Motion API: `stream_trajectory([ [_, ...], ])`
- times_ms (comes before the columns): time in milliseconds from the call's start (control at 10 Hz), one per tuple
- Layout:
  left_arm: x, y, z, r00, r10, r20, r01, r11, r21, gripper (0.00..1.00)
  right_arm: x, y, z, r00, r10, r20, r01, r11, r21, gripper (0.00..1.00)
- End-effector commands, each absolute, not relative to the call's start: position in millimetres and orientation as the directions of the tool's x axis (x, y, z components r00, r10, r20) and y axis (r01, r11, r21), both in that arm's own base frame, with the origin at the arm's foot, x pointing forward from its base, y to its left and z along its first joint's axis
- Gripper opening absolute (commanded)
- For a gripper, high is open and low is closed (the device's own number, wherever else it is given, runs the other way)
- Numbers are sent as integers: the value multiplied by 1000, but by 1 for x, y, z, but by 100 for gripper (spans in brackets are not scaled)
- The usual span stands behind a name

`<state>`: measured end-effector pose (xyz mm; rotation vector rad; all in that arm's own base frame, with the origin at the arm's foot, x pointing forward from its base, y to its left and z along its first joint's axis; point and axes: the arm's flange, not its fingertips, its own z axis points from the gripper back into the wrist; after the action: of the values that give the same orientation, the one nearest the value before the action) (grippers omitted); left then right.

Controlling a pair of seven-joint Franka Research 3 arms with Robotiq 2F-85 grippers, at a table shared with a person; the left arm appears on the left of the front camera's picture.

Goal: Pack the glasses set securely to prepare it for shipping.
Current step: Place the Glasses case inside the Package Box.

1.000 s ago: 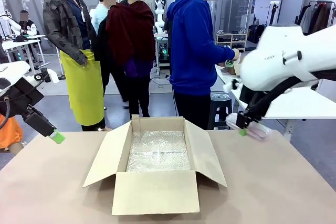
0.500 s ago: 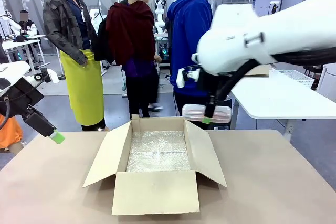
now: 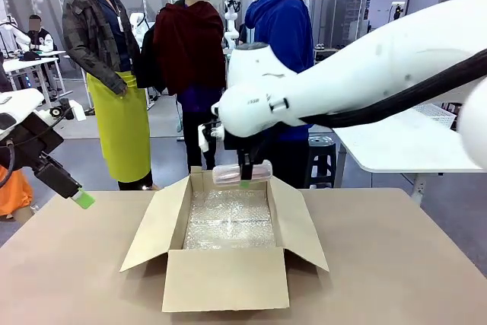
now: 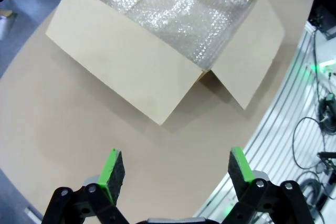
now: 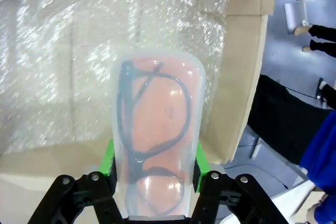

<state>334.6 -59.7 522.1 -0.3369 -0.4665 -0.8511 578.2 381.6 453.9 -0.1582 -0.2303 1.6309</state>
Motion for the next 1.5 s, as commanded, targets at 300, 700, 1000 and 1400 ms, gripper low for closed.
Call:
stream_trajectory([
  [300,334,-58,523,561,-635,531,790,603,-114,100,591,413,380,18,994,109,-960,48,-275,41],
  [700,334,-58,523,561,-635,531,790,603,-114,100,589,407,352,42,992,116,-974,66,-217,41],
  [1000,334,-58,523,561,-635,531,790,603,-114,100,596,403,347,51,990,133,-979,75,-190,41],
  [1400,334,-58,523,561,-635,531,790,603,-114,100,604,397,342,62,988,138,-980,87,-178,100],
])
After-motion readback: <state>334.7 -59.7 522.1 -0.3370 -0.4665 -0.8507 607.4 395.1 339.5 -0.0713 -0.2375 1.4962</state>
